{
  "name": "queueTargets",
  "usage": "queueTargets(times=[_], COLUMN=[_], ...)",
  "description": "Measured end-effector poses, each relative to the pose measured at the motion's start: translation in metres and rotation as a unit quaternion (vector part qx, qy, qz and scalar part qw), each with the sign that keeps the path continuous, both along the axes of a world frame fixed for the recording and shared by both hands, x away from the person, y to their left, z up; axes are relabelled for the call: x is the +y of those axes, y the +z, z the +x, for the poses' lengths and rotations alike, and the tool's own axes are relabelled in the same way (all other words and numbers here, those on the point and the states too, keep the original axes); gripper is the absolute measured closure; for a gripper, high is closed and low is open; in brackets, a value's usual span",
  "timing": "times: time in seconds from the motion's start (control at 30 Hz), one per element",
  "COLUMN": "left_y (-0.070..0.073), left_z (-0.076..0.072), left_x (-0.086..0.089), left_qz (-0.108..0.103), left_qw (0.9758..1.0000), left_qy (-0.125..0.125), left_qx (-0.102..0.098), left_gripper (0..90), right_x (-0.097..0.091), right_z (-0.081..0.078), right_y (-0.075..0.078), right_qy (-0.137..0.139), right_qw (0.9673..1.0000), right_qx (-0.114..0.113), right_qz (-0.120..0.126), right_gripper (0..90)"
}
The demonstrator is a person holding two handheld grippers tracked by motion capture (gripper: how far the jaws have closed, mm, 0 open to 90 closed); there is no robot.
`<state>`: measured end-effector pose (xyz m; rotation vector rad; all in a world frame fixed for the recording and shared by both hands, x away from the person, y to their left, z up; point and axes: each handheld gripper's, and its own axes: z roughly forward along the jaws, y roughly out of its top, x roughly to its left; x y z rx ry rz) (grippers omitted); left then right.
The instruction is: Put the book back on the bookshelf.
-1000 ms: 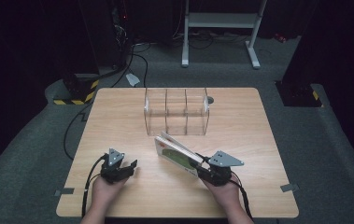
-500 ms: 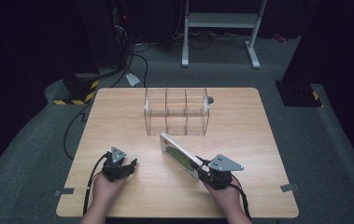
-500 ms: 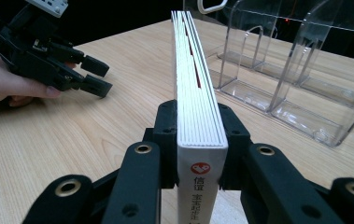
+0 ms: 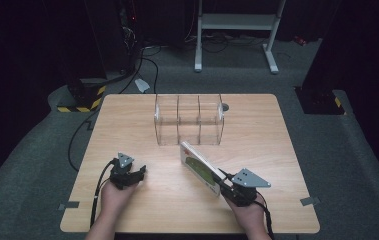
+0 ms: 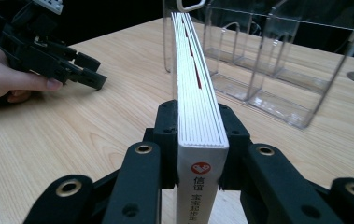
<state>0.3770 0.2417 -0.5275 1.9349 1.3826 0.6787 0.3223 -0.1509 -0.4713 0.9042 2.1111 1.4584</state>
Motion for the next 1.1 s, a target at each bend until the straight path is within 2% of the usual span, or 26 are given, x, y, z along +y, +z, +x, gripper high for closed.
queueTargets(times=[0.1,0.23,0.33,0.63,0.77,0.9,1.1], left_y=[0.0,0.0,0.0,-0.001,0.0,0.0,0.0], left_z=[0.002,0.005,0.007,0.007,0.006,0.006,0.005], left_x=[-0.001,-0.001,0.001,0.0,0.0,0.0,-0.001], left_qz=[0.006,0.0,-0.013,-0.014,-0.014,-0.013,-0.014], left_qw=[1.0,1.0,0.9999,0.9999,0.9998,0.9999,0.9998], left_qy=[-0.003,-0.004,-0.002,-0.002,-0.004,-0.003,-0.004], left_qx=[0.001,0.003,0.009,0.009,0.01,0.01,0.01], left_gripper=[33.5,33.2,32.8,32.5,32.6,32.8,32.8], right_x=[-0.007,-0.016,-0.023,-0.036,-0.039,-0.038,-0.033], right_z=[-0.002,-0.006,-0.007,-0.007,-0.005,-0.004,0.0], right_y=[0.0,0.001,0.002,0.003,0.002,0.002,0.001], right_qy=[-0.013,-0.033,-0.046,-0.083,-0.085,-0.082,-0.082], right_qw=[0.9999,0.9994,0.9989,0.9963,0.9963,0.9966,0.9966], right_qx=[-0.003,-0.007,-0.007,-0.012,-0.008,-0.005,0.01], right_qz=[-0.002,-0.008,-0.008,-0.019,-0.015,-0.003,-0.005], right_gripper=[74.1,74.0,74.0,73.8,72.4,67.0,63.3])
